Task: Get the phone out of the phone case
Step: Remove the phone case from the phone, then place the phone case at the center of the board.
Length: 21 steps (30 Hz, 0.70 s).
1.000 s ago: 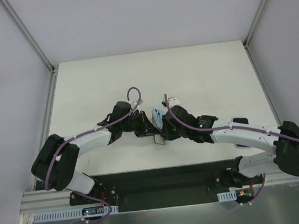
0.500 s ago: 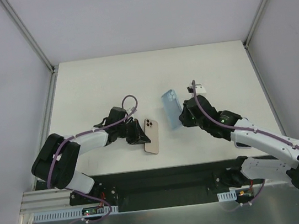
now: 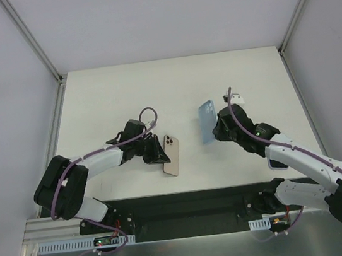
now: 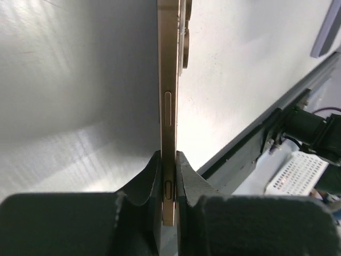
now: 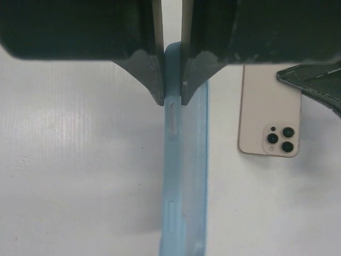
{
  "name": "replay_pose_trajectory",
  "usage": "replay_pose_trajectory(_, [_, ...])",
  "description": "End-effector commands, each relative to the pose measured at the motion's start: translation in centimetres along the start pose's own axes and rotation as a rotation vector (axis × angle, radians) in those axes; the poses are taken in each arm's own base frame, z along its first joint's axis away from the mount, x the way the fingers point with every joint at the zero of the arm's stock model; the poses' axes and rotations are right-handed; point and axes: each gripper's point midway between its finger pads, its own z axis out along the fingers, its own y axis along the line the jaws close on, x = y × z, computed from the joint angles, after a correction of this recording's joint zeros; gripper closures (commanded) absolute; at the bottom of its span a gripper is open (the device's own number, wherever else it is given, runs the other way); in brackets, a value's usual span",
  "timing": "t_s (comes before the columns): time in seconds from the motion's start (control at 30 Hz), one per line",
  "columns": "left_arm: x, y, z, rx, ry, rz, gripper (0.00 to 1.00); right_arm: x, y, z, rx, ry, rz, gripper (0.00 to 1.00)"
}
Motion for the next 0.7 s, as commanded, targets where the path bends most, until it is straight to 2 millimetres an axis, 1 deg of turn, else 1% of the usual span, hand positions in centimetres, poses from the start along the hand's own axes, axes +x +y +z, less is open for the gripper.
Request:
replay_pose_trajectory(0.0, [-1.9, -0.6, -2.3, -0.083, -0.061, 0.061, 1.00, -0.7, -1.3, 0.5, 0.008, 0.003, 0.042, 0.99])
replay_pose_trajectory(0.03, [-2.5, -1.0, -2.8, -0.090, -0.077, 0.072, 1.00, -1.0, -1.9, 0.8, 0.009, 0.014, 0.065, 0.98])
replay_pose_trajectory(0.07, [-3.9, -1.9, -3.5, -0.094, -0.118, 0.104, 1.00, -1.0, -2.3, 1.0, 0.011, 0.020, 0.076, 0.99])
replay_pose_trajectory(0.1, [-4.1, -2.0, -4.4, -0.114, -0.123, 0.107, 1.00, -1.1, -2.6, 1.2, 0.012, 0.024, 0.081, 0.99])
replay_pose_trajectory(0.13, [-4.6, -2.2, -4.9, -0.125, -0.139, 0.128, 1.00, -1.5, -3.4, 1.5, 0.015, 0.031, 0.115, 0.99])
replay_pose_trajectory(0.17, [-6.2, -2.8, -5.9, -0.137, -0.186, 0.139, 1.00, -1.6, -3.8, 1.7, 0.014, 0.038, 0.135, 0.98])
replay_pose_trajectory(0.2, [-6.3, -2.7, -6.7, -0.159, -0.188, 0.137, 1.00, -1.8, -4.3, 2.0, 0.013, 0.041, 0.147, 0.99])
replay_pose_trajectory(0.23, [-6.9, -2.8, -7.3, -0.172, -0.205, 0.155, 1.00, -2.3, -4.9, 2.3, 0.007, 0.039, 0.178, 0.99])
replay_pose_trajectory(0.27, [-8.0, -3.2, -8.3, -0.193, -0.244, 0.167, 1.00, -2.5, -5.2, 2.4, 0.010, 0.039, 0.191, 0.99])
replay_pose_trajectory(0.3, [-8.4, -2.8, -9.1, -0.217, -0.255, 0.156, 1.00, -2.8, -5.6, 2.6, 0.010, 0.037, 0.194, 0.99])
replay_pose_trajectory(0.33, [-8.9, -2.5, -9.8, -0.239, -0.269, 0.166, 1.00, -3.2, -6.6, 2.9, 0.035, 0.032, 0.216, 0.99])
replay_pose_trajectory(0.37, [-9.9, -2.8, -10.7, -0.252, -0.300, 0.172, 1.00, -3.3, -6.6, 3.0, 0.015, 0.048, 0.227, 0.99])
replay_pose_trajectory(0.4, [-10.9, -1.7, -11.6, -0.295, -0.328, 0.154, 1.00, -3.8, -6.9, 3.2, 0.013, 0.047, 0.237, 0.99])
replay_pose_trajectory(0.43, [-11.0, -1.0, -12.2, -0.331, -0.322, 0.145, 1.00, -4.2, -7.6, 3.7, 0.016, 0.052, 0.259, 0.99])
replay_pose_trajectory(0.47, [-11.9, -1.1, -13.0, -0.349, -0.345, 0.147, 1.00, -4.3, -8.0, 4.0, 0.022, 0.058, 0.270, 0.99])
replay_pose_trajectory(0.5, [-12.8, 0.4, -13.9, -0.408, -0.372, 0.120, 1.00, -4.7, -8.3, 4.5, 0.029, 0.061, 0.279, 0.99])
replay_pose_trajectory(0.53, [-13.0, 1.1, -14.5, -0.451, -0.370, 0.116, 1.00, -5.2, -9.0, 4.8, 0.035, 0.056, 0.300, 0.99])
replay_pose_trajectory(0.57, [-13.8, 1.3, -15.3, -0.488, -0.394, 0.118, 1.00, -5.6, -9.4, 5.1, 0.041, 0.054, 0.308, 0.99])
replay_pose_trajectory(0.6, [-14.6, 2.5, -16.0, -0.561, -0.412, 0.112, 1.00, -5.6, -9.7, 5.7, 0.046, 0.063, 0.315, 0.99])
replay_pose_trajectory(0.63, [-15.1, 3.4, -16.7, -0.618, -0.425, 0.114, 1.00, -6.3, -10.1, 6.0, 0.048, 0.054, 0.328, 0.99])
replay_pose_trajectory(0.67, [-15.5, 3.6, -17.6, -0.661, -0.428, 0.111, 1.00, -6.5, -10.4, 6.3, 0.053, 0.052, 0.336, 0.99])
